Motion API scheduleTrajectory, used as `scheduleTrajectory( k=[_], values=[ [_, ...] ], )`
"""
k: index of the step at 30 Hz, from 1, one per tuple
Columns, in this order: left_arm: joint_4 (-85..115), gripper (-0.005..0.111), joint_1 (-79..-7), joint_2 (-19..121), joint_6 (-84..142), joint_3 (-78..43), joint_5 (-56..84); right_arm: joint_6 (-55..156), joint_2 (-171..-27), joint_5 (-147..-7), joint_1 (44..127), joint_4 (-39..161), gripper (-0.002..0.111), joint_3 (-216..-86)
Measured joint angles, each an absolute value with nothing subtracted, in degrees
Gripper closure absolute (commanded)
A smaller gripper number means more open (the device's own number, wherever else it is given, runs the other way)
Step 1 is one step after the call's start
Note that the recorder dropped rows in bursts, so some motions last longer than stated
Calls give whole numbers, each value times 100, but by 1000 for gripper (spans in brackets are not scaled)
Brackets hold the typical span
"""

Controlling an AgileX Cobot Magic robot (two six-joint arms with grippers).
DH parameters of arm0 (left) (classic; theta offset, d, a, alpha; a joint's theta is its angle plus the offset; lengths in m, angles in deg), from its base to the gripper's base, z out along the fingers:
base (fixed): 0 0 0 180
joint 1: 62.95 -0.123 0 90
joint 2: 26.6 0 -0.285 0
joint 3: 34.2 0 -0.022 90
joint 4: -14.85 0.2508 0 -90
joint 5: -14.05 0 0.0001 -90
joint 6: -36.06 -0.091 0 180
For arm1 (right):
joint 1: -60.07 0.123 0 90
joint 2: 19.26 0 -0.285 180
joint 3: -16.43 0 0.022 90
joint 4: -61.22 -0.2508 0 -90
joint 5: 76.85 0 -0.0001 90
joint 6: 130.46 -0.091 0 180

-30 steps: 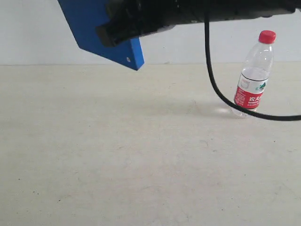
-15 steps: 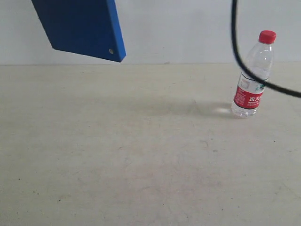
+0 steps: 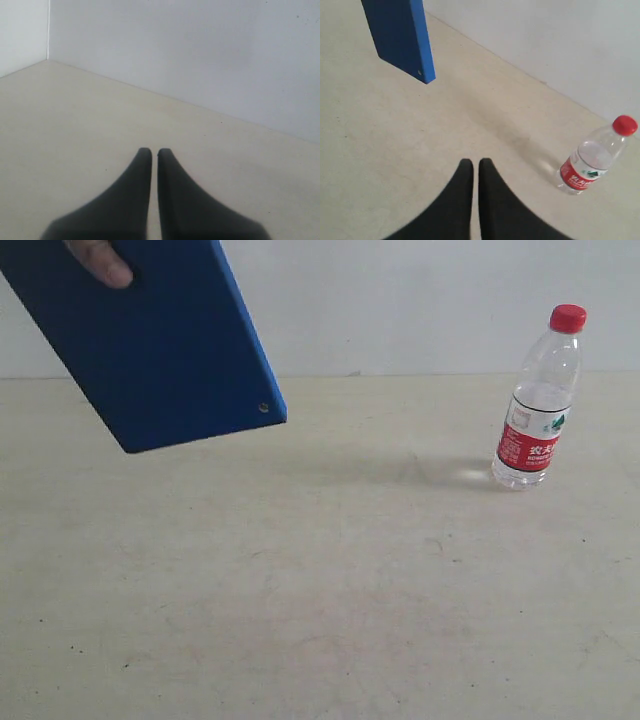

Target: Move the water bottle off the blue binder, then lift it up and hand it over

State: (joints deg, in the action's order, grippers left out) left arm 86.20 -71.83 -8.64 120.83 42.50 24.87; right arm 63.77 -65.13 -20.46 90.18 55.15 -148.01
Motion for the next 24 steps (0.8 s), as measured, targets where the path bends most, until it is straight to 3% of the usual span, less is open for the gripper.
scheduleTrajectory(
  k=[7,16,20,24],
  values=[
    [8610,102,-7183,-864,12094,4250,2487,5485,-5294,-4230,8995,4391,108,-12297],
    [8610,102,-7183,-864,12094,4250,2487,5744,-5653,-9836,8993,3947,108,-9116],
    [8610,102,-7183,-864,12094,4250,2487,5526,-5955,-9828,8993,3925,108,-8707],
    [8610,102,-7183,-864,12094,4250,2297,5015,-6126,-8435,8993,3913,108,-8647]
  ],
)
